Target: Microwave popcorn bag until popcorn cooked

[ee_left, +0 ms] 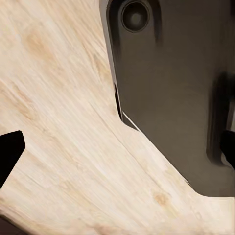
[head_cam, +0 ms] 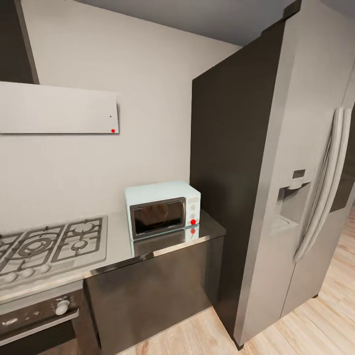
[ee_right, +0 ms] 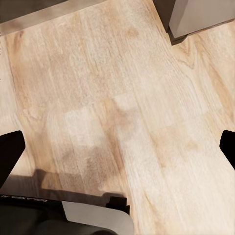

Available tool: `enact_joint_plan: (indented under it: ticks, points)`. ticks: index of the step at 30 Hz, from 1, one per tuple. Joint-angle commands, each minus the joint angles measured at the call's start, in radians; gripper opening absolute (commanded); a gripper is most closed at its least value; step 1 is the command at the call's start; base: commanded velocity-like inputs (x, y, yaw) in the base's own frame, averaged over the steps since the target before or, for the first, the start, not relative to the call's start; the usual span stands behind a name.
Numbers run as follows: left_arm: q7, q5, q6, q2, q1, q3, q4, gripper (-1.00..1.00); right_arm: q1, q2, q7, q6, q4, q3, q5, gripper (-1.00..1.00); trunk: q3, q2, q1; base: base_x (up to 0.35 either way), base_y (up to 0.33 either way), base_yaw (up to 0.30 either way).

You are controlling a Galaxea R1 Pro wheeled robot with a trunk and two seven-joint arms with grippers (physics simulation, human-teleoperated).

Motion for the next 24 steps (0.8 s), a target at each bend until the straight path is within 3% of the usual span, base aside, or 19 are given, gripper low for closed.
enact_joint_plan:
  ticks: [1, 5, 9, 13, 19, 22, 23, 24]
  points:
    - [-0.004, 0.002, 0.003, 0.000, 0.002, -0.007, -0.002, 1.00, -0.001, -0.001, 0.002, -0.004, 0.004, -0.006, 0.001, 1.00, 0.000, -0.001, 0.000, 0.000, 0.000, 0.124]
    - [-0.005, 0.003, -0.009, -0.002, 0.004, -0.004, -0.002, 1.00, -0.001, -0.001, -0.003, -0.004, 0.004, -0.007, 0.000, 1.00, 0.000, -0.001, 0.000, 0.000, 0.000, 0.219]
    - [-0.005, 0.004, -0.036, -0.006, 0.004, 0.012, -0.002, 1.00, -0.001, 0.001, -0.100, -0.003, 0.004, -0.007, -0.002, 1.00, 0.000, -0.001, 0.000, 0.000, 0.000, 0.255]
    - [-0.005, 0.004, -0.048, -0.018, 0.004, 0.023, -0.002, 1.00, -0.001, 0.029, -0.179, 0.004, 0.004, -0.007, -0.002, 1.00, 0.000, -0.001, 0.000, 0.000, 0.000, 0.262]
    - [-0.004, 0.005, -0.052, -0.025, 0.004, 0.039, -0.004, 1.00, -0.001, 0.045, -0.200, 0.082, 0.003, -0.007, -0.002, 1.00, 0.000, -0.001, 0.000, 0.000, 0.000, 0.264]
    - [-0.004, 0.014, -0.052, -0.024, 0.004, 0.120, -0.004, 1.00, -0.001, 0.045, -0.199, 0.086, 0.003, -0.007, -0.002, 1.00, -0.002, -0.001, 0.000, 0.000, 0.000, 0.235]
    - [-0.004, 0.016, -0.052, -0.023, 0.004, 0.173, -0.004, 1.00, -0.001, 0.045, -0.198, 0.087, 0.003, -0.007, -0.002, 1.00, -0.003, -0.001, 0.000, 0.000, 0.000, 0.190]
    - [-0.005, 0.016, -0.052, -0.022, 0.004, 0.187, -0.004, 1.00, -0.001, 0.045, -0.198, 0.087, 0.002, -0.007, -0.002, 1.00, -0.004, -0.001, 0.000, 0.000, 0.000, 0.182]
